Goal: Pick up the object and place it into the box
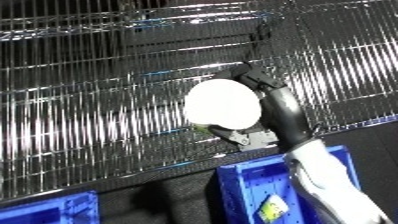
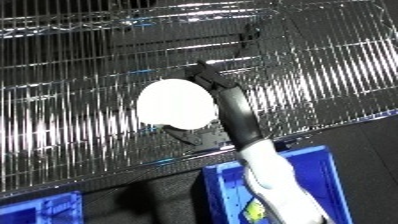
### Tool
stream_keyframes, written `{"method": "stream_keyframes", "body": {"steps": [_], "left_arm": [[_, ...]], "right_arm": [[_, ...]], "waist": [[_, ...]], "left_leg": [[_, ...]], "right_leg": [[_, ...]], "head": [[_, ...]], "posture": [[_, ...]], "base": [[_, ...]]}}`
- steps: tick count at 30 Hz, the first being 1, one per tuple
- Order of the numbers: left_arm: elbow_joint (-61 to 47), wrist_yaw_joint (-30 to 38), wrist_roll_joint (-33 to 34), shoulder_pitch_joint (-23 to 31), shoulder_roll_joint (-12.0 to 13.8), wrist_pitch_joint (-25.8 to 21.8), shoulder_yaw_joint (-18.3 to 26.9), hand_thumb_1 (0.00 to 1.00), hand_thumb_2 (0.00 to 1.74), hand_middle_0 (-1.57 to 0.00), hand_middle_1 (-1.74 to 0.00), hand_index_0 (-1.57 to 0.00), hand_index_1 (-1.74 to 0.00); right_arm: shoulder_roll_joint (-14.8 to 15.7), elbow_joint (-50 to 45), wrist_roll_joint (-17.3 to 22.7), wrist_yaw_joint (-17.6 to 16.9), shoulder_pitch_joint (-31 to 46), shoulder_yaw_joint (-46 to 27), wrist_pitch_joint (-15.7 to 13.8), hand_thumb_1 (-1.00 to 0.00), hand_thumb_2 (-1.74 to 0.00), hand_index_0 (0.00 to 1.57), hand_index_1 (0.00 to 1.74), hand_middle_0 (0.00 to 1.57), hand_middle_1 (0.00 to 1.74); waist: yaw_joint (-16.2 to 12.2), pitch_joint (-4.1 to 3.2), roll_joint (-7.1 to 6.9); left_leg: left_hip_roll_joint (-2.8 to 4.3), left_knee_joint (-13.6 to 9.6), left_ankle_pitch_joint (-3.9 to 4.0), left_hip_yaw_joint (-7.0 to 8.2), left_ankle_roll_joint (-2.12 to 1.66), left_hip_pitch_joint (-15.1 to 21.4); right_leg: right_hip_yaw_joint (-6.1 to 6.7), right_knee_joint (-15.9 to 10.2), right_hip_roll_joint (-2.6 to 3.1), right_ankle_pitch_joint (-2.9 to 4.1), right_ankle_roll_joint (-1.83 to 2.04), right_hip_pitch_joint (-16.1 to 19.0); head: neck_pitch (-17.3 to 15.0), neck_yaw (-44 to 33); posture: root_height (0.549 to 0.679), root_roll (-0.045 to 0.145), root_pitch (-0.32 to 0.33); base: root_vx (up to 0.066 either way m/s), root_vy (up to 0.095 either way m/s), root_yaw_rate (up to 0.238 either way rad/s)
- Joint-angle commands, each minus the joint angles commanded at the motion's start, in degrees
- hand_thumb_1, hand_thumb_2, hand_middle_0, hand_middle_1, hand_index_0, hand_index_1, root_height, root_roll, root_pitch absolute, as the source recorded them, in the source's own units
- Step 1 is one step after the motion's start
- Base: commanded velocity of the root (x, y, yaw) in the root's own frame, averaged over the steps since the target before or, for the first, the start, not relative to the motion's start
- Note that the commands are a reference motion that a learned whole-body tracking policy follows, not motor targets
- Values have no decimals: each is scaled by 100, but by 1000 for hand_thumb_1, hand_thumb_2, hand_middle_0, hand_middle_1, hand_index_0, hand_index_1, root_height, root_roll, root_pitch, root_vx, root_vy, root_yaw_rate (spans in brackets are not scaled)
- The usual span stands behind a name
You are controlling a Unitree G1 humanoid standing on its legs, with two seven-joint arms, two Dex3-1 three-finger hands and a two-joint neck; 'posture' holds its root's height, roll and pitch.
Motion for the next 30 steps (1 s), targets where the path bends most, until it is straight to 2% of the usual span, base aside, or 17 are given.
{"method": "stream_keyframes", "body": {"steps": [6, 11, 16, 20, 24, 28, 30], "left_arm": [[77, 45, -11, 143, -53, -63, 303, 0, 0, 0, 0, 0, 0], [113, 62, -10, 245, -72, -101, 560, 0, 0, 0, 0, 0, 0], [175, 76, -39, 262, -135, -138, 715, 0, 0, 0, 0, 0, 0], [258, 106, -115, 245, -240, -204, 732, 0, 0, 0, 0, 0, 0], [323, 140, -191, 253, -312, -258, 685, 0, 0, 0, 0, 0, 0], [411, 82, -259, 256, -253, -294, 628, 0, 0, 0, 0, 0, 0], [459, 36, -285, 243, -224, -320, 563, 0, 0, 0, 0, 0, 0]], "right_arm": [[-304, -989, -192, -194, 836, -562, 29, -950, -1653, 1492, 1653, 1492, 1653], [-465, -1581, -191, -385, 1666, -1095, -183, -950, -1653, 1492, 1653, 1492, 1653], [-453, -1765, 25, -645, 2383, -1595, -518, -950, -1653, 1492, 1653, 1492, 1653], [-303, -1538, 279, -798, 2866, -1917, -756, -950, -1653, 1492, 1653, 1492, 1653], [-212, -1002, 533, -505, 3286, -1962, -679, -950, -1653, 1492, 1653, 1492, 1653], [-146, 16, 1329, -155, 3621, -1948, -653, -950, -1653, 1492, 1653, 1492, 1653], [-82, 595, 1729, 31, 3691, -1934, -686, -850, -1479, 1334, 1479, 1334, 1479]], "waist": [[-278, 0, -107], [-508, 0, -198], [-717, 0, -227], [-855, 0, -201], [-940, 0, -171], [-957, 0, -160], [-940, 0, -141]], "left_leg": [[66, 5, -52, 124, -5, 96], [101, 5, -109, 224, 2, 221], [130, 0, -166, 301, -5, 375], [123, -34, -194, 346, -20, 501], [118, -47, -224, 369, -30, 597], [112, -61, -245, 380, -28, 660], [98, -87, -244, 371, -19, 682]], "right_leg": [[126, -108, 89, 40, 24, 50], [211, -179, 162, 48, 36, 154], [274, -207, 180, 40, 57, 264], [325, -264, 181, 39, 72, 354], [368, -300, 174, 33, 66, 425], [391, -338, 183, 38, 50, 476], [390, -381, 189, 54, 43, 503]], "head": [[84, -319], [62, -453], [15, -381], [-45, -112], [-107, 106], [-120, 396], [-121, 628]], "posture": [[642, 71, 162], [644, 68, 154], [645, 67, 142], [646, 70, 135], [647, 73, 126], [648, 75, 123], [649, 75, 123]], "base": [[-29, 14, -184], [-24, 1, -193], [-12, 16, -168], [-4, 35, -153], [6, 24, -108], [-20, -14, -39], [-40, -22, -8]]}}
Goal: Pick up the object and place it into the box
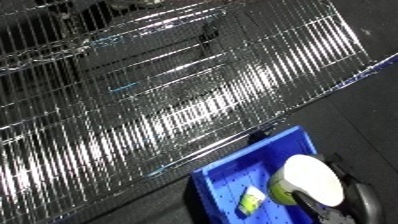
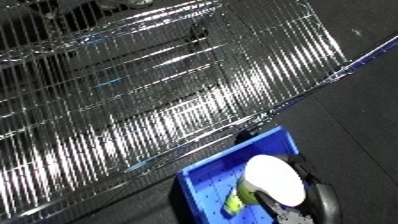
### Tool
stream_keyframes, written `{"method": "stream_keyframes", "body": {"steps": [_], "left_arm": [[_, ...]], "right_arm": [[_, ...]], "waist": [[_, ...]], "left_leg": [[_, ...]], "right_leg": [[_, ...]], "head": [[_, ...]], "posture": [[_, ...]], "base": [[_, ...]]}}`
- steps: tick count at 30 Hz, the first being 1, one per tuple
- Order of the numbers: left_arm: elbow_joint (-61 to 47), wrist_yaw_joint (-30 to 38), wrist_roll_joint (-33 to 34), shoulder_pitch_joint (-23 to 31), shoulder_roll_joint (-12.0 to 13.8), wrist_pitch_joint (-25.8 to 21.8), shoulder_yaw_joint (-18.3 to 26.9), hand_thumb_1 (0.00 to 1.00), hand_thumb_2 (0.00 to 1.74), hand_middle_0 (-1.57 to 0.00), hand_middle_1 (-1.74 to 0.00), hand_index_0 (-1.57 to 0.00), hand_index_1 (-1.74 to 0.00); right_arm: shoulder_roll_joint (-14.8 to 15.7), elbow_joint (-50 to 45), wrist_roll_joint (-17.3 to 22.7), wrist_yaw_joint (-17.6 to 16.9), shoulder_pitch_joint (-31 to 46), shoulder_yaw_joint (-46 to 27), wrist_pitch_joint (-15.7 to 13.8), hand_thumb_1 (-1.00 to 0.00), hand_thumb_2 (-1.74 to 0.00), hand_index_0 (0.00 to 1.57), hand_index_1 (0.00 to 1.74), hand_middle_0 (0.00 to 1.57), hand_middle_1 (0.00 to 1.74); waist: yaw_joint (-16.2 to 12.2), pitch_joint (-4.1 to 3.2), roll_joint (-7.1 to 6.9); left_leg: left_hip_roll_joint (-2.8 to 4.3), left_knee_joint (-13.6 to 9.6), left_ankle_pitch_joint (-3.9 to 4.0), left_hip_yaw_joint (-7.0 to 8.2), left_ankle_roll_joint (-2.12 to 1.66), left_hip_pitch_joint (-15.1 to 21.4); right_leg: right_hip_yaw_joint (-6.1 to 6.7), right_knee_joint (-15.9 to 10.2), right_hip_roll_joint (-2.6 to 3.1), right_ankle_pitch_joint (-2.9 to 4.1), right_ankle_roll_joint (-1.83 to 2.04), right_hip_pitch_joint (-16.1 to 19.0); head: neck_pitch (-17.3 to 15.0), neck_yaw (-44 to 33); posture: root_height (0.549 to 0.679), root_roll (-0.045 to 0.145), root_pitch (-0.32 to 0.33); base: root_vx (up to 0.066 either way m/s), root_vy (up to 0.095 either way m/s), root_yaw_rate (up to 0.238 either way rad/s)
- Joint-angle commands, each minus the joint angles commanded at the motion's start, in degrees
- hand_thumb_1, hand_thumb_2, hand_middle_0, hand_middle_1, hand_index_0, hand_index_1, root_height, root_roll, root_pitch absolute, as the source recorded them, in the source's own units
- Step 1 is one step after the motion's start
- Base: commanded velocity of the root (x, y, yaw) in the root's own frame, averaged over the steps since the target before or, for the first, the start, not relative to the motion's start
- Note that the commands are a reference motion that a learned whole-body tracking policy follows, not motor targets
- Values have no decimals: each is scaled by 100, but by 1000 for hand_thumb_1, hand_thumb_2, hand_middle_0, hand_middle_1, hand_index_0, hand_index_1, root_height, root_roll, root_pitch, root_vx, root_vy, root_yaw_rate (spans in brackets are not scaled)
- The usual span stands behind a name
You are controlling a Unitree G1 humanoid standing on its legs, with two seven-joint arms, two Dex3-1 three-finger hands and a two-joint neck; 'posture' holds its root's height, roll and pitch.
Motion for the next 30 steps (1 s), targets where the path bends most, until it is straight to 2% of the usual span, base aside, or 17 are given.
{"method": "stream_keyframes", "body": {"steps": [3, 6, 12, 17, 23, 30], "left_arm": [[96, -70, -27, -41, 15, -58, -123, 0, 0, 0, 0, 0, 0], [230, -154, -31, -81, -9, -139, -229, 0, 0, 0, 0, 0, 0], [333, -277, 0, -67, -41, -208, -345, 0, 0, 0, 0, 0, 0], [315, -322, -28, -136, 11, -126, -364, 0, 0, 0, 0, 0, 0], [375, -351, -53, -248, 78, -76, -376, 0, 0, 0, 0, 0, 0], [450, -355, -58, -340, 87, -32, -344, 0, 0, 0, 0, 0, 0]], "right_arm": [[65, 778, 506, 301, -8, -4, -7, -700, -1218, 1099, 1218, 1099, 1218], [72, 1426, 766, 583, -135, -35, 5, -550, -957, 864, 957, 864, 957], [28, 2214, 684, 892, -480, 29, -52, -250, -435, 393, 435, 393, 435], [64, 2320, 489, 921, -595, 140, -79, 0, 0, 0, 0, 0, 0], [186, 2243, 315, 928, -612, 280, -76, 0, 0, 0, 0, 0, 0], [268, 2172, 231, 1200, -607, 369, 229, 0, 0, 0, 0, 0, 0]], "waist": [[39, 0, 48], [75, 0, 112], [119, 0, 220], [111, 0, 239], [97, 0, 174], [107, 0, 104]], "left_leg": [[-30, -20, -1, -28, 15, 19], [-70, -14, -3, -64, 23, 32], [-141, -55, 22, -97, 22, 112], [-178, -116, 52, -99, 21, 162], [-196, -173, 68, -109, 38, 245], [-149, -226, 112, -135, 19, 331]], "right_leg": [[-12, -42, 0, 25, -7, 32], [-14, -33, -7, 30, -19, 48], [9, -63, -28, 61, -21, 94], [29, -134, 1, 98, -6, 128], [17, -196, 76, 114, -8, 220], [16, -225, 95, 106, -12, 322]], "head": [[-77, 461], [-190, 772], [-486, 1005], [-1168, 1049], [-1492, 844], [-1772, 356]], "posture": [[650, 75, 121], [650, 77, 116], [650, 82, 105], [651, 83, 104], [652, 81, 97], [653, 80, 85]], "base": [[-32, -15, 5], [-11, 3, 19], [1, 17, 16], [-20, 3, 6], [-12, -19, -6], [-3, 0, 23]]}}
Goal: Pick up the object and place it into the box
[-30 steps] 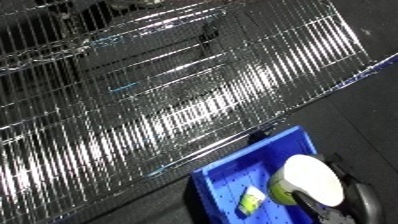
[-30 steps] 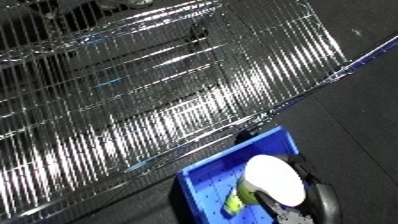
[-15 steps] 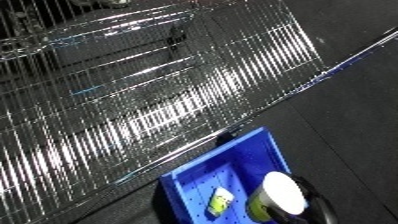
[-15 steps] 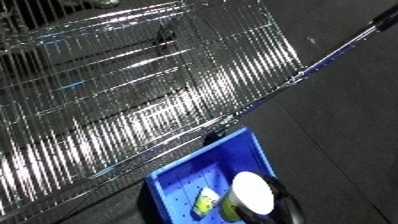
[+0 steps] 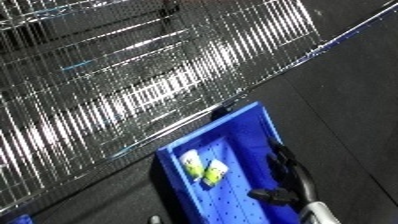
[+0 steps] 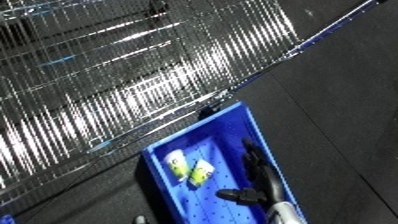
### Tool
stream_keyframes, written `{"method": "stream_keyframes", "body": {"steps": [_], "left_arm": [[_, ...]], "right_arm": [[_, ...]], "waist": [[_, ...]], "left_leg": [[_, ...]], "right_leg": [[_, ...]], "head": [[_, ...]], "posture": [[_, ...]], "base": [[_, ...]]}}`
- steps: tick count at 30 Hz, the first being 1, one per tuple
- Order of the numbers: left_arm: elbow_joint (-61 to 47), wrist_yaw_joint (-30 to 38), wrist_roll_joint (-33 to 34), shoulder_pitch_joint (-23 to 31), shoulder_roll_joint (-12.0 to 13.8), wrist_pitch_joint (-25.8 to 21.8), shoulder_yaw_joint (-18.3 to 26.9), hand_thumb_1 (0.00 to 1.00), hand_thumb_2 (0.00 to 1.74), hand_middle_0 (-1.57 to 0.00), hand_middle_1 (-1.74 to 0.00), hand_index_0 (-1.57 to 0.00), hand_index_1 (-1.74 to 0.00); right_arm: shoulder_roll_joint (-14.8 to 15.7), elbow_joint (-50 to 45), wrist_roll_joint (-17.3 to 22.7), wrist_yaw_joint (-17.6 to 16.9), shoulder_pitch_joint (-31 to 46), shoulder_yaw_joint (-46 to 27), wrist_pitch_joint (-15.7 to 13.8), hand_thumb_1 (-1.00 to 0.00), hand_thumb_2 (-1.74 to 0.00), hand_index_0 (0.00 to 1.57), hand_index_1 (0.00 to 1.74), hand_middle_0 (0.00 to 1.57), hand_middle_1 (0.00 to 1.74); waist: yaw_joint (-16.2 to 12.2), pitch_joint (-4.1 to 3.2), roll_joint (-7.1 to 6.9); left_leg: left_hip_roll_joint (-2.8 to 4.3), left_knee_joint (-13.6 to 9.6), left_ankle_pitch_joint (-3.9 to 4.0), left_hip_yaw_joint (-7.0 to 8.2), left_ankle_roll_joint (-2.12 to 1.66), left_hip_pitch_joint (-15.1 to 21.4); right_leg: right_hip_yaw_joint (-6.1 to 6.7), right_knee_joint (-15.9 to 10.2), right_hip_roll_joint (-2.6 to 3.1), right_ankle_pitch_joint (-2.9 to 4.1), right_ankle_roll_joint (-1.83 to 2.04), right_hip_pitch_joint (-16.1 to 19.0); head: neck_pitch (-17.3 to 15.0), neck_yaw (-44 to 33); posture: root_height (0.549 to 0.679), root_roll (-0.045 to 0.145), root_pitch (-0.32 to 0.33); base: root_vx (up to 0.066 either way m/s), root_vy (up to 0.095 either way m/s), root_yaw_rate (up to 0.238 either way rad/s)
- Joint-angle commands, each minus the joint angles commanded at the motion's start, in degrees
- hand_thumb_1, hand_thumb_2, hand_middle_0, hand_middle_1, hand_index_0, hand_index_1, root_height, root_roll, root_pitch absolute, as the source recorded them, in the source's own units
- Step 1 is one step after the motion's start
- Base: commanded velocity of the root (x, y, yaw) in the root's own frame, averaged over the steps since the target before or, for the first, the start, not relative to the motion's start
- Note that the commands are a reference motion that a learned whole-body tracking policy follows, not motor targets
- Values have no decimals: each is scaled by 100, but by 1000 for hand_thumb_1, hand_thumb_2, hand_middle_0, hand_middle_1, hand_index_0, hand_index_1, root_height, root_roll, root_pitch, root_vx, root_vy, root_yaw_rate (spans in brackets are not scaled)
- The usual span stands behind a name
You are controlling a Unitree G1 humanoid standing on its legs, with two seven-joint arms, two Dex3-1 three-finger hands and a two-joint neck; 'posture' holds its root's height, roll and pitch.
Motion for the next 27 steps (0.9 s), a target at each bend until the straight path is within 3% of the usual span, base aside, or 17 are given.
{"method": "stream_keyframes", "body": {"steps": [9, 16, 21, 27], "left_arm": [[64, -6, 72, -152, 122, 112, 114, 0, 0, 0, 0, 0, 0], [80, 15, 186, -310, 222, 192, 153, 0, 0, 0, 0, 0, 0], [131, 13, 242, -484, 254, 218, 124, 0, 0, 0, 0, 0, 0], [170, 11, 339, -669, 295, 259, 11, 0, 0, 0, 0, 0, 0]], "right_arm": [[175, -130, -422, 358, -63, 337, 468, 0, 0, 0, 0, 0, 0], [294, 75, -724, 568, -213, 687, 916, 0, 0, 0, 0, 0, 0], [406, 457, -721, 648, -311, 764, 1011, 0, 0, 0, 0, 0, 0], [561, 764, -793, 658, -318, 762, 1046, 0, 0, 0, 0, 0, 0]], "waist": [[120, 0, -163], [285, 0, -298], [405, -3, -323], [557, -23, -339]], "left_leg": [[38, -77, 73, -71, -21, 20], [68, 5, 83, -137, -13, -40], [70, -24, 151, -219, -13, -61], [43, -131, 267, -348, -3, -78]], "right_leg": [[-69, -22, 28, -15, 12, 83], [-153, 4, 22, -38, 8, 134], [-210, 22, 14, -55, 30, 173], [-317, 96, -9, -90, 75, 187]], "head": [[-41, -841], [9, -1844], [-87, -2795], [35, -3862]], "posture": [[654, 75, 80], [654, 70, 76], [654, 64, 75], [654, 57, 77]], "base": [[-11, -16, 90], [5, -28, 113], [8, -11, 155], [20, -26, 243]]}}
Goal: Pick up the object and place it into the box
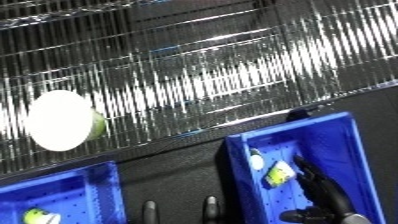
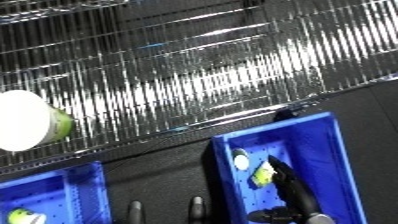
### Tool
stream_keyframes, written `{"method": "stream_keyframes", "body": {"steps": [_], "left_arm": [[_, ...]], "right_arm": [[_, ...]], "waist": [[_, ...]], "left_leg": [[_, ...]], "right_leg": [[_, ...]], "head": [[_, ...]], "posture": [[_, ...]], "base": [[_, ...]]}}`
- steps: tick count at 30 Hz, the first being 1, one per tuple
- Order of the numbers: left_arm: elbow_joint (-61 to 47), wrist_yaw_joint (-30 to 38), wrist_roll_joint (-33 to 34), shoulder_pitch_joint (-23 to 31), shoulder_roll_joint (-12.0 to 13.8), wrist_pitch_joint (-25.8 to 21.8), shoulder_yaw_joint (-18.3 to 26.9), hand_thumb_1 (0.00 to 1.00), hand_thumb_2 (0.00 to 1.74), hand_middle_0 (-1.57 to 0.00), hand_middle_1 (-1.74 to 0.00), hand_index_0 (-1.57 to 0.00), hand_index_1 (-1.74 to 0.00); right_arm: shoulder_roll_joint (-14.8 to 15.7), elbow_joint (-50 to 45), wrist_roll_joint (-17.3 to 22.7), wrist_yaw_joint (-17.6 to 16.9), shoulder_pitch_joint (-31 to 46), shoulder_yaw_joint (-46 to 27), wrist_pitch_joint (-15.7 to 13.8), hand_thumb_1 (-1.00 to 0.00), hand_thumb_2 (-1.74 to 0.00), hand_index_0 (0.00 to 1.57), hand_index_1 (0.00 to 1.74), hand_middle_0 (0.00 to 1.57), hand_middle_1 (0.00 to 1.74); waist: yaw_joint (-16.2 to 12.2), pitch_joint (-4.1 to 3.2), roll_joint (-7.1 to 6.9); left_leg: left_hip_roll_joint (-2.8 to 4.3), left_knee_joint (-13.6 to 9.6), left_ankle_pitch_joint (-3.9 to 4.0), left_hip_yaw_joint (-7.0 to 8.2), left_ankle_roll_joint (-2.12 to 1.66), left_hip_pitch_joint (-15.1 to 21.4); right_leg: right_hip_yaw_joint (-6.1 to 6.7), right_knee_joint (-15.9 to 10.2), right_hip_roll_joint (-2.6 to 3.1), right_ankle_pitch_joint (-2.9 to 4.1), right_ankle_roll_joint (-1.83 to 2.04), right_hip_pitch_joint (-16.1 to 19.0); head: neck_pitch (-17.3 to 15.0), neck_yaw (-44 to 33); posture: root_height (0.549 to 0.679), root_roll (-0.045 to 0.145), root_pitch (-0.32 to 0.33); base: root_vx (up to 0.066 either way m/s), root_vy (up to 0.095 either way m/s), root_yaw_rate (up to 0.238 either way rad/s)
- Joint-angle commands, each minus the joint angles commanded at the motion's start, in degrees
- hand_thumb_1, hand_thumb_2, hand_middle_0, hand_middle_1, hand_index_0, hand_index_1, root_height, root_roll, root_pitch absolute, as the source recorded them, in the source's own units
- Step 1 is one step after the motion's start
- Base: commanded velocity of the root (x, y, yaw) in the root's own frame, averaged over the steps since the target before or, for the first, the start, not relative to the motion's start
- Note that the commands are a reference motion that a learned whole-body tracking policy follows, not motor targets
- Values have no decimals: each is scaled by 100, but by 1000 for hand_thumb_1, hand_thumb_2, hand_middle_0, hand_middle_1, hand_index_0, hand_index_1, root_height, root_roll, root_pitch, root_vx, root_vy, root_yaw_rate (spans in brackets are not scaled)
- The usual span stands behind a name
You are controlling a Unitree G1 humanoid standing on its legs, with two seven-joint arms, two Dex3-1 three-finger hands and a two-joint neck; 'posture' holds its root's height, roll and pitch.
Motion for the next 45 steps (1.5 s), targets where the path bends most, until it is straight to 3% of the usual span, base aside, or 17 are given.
{"method": "stream_keyframes", "body": {"steps": [9, 14, 20, 24, 28, 32, 35, 45], "left_arm": [[-19, -81, 248, -115, 137, -13, -73, 0, 0, 0, 0, 0, 0], [-71, -69, 250, -57, 191, -115, -32, 0, 0, 0, 0, 0, 0], [-437, -117, 113, 1, 337, -513, 15, 0, 0, 0, 0, 0, 0], [-1192, 91, 403, 77, 501, -1106, -74, 0, 0, 0, 0, 0, 0], [-2521, 643, 999, 130, 905, -1830, -342, 0, 0, 0, 0, 0, 0], [-4037, 916, 955, 251, 1368, -2076, -317, 0, 0, 0, 0, 0, 0], [-4932, 940, 791, 346, 1558, -2103, -148, 0, 0, 0, 0, 0, 0], [-6083, 736, 499, 408, 1553, -2191, 276, 0, 0, 0, 0, 0, 0]], "right_arm": [[175, 1, 138, -249, 104, 162, 58, 0, 0, 0, 0, 0, 0], [317, 51, 154, -260, 184, 294, -7, 0, 0, 0, 0, 0, 0], [401, 132, 193, -242, 245, 404, -96, 0, 0, 0, 0, 0, 0], [436, 153, 279, -241, 361, 425, -208, 0, 0, 0, 0, 0, 0], [381, 119, 476, -259, 532, 425, -284, 0, 0, 0, 0, 0, 0], [303, 197, 756, -176, 737, 320, -386, 0, 0, 0, 0, 0, 0], [304, 291, 923, -89, 891, 210, -491, 0, 0, 0, 0, 0, 0], [387, 440, 1292, 33, 979, 57, -587, 0, 0, 0, 0, 0, 0]], "waist": [[201, 18, -66], [289, 23, -112], [411, 23, -197], [522, 23, -243], [650, 23, -245], [809, 23, -221], [921, 23, -208], [1105, 23, -294]], "left_leg": [[-52, 192, -51, -132, 52, -169], [-55, 339, -107, -156, 86, -261], [-31, 404, -149, -181, 101, -327], [-22, 413, -170, -214, 108, -374], [-48, 438, -202, -271, 119, -440], [-94, 451, -228, -336, 125, -492], [-134, 461, -244, -397, 129, -520], [-210, 416, -243, -531, 114, -515]], "right_leg": [[-101, -6, -74, 42, 57, -23], [-131, 77, -95, 17, 63, -51], [-189, 175, -126, -30, 65, -72], [-247, 233, -164, -37, 86, -103], [-315, 290, -207, -44, 95, -134], [-418, 322, -279, -41, 103, -141], [-490, 342, -335, -33, 115, -140], [-623, 318, -386, -7, 127, -88]], "head": [[195, -1020], [299, -1487], [355, -1797], [362, -1686], [377, -1407], [309, -1052], [276, -763], [245, -431]], "posture": [[654, 50, 81], [652, 44, 80], [650, 37, 81], [650, 33, 83], [649, 31, 87], [649, 31, 90], [650, 32, 92], [651, 31, 93]], "base": [[18, -55, 260], [22, -8, 64], [14, -14, 38], [7, -29, 73], [7, -30, 117], [7, -41, 178], [12, -57, 220], [16, -50, 109]]}}
